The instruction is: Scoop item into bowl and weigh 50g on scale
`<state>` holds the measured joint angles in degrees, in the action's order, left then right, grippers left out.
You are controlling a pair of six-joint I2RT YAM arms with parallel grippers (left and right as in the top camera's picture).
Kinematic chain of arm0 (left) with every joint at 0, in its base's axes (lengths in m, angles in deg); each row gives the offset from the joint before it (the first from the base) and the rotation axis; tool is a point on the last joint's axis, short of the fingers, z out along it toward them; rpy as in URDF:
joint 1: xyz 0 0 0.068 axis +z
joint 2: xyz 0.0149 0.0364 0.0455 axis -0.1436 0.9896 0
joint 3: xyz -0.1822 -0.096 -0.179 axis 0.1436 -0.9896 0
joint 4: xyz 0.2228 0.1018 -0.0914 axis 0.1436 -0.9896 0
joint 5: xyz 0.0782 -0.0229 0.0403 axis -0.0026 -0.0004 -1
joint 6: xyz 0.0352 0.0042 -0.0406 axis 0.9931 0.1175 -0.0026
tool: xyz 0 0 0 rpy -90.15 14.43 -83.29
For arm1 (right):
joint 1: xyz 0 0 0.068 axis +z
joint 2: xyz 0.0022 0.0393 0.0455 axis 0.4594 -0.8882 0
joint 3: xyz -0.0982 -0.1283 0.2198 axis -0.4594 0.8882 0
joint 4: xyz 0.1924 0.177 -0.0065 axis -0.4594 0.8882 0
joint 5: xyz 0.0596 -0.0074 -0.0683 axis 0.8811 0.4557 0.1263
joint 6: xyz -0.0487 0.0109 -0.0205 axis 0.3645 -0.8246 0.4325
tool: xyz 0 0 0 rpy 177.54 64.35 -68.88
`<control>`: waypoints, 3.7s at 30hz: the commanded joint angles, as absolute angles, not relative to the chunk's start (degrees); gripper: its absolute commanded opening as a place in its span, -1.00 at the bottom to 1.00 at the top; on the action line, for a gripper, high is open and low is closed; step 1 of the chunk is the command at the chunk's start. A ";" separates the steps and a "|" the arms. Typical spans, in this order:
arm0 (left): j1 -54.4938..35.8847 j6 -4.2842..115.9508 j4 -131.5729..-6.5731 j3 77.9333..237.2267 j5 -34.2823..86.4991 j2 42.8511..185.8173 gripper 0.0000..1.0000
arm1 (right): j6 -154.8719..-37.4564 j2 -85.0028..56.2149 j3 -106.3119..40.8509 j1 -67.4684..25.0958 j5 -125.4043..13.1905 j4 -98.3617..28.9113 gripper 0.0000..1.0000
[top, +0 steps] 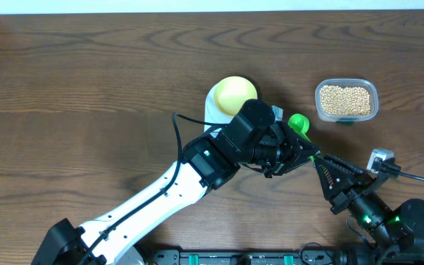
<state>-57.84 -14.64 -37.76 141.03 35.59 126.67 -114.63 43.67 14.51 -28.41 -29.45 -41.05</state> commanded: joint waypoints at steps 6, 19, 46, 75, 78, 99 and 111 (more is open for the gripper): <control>-58.23 -15.87 -37.11 141.03 35.14 126.15 -0.63 | -114.57 43.30 13.84 -28.76 -29.71 -41.03 -0.45; -59.24 -15.87 -37.11 141.03 35.14 126.15 -0.63 | -114.57 43.30 13.84 -28.76 -29.50 -40.86 -0.53; -59.21 -16.28 -37.11 141.03 35.29 126.15 -0.26 | -118.22 43.30 13.84 -28.76 -30.74 -41.12 -0.98; -56.75 -11.48 -37.35 141.03 28.18 126.15 -0.31 | -157.19 43.30 13.84 -28.76 -32.77 -40.70 -0.97; -56.75 -11.48 -37.35 141.03 28.12 126.15 -0.31 | -159.53 43.30 13.84 -28.76 -30.81 -40.75 -0.98; -56.72 -9.11 -38.07 141.03 24.73 126.15 -0.60 | -162.61 43.30 13.84 -28.76 -28.64 -40.90 -0.97; -55.39 -9.11 -38.66 141.03 24.53 126.15 -0.63 | -163.75 43.30 13.84 -28.76 -28.25 -40.92 -0.97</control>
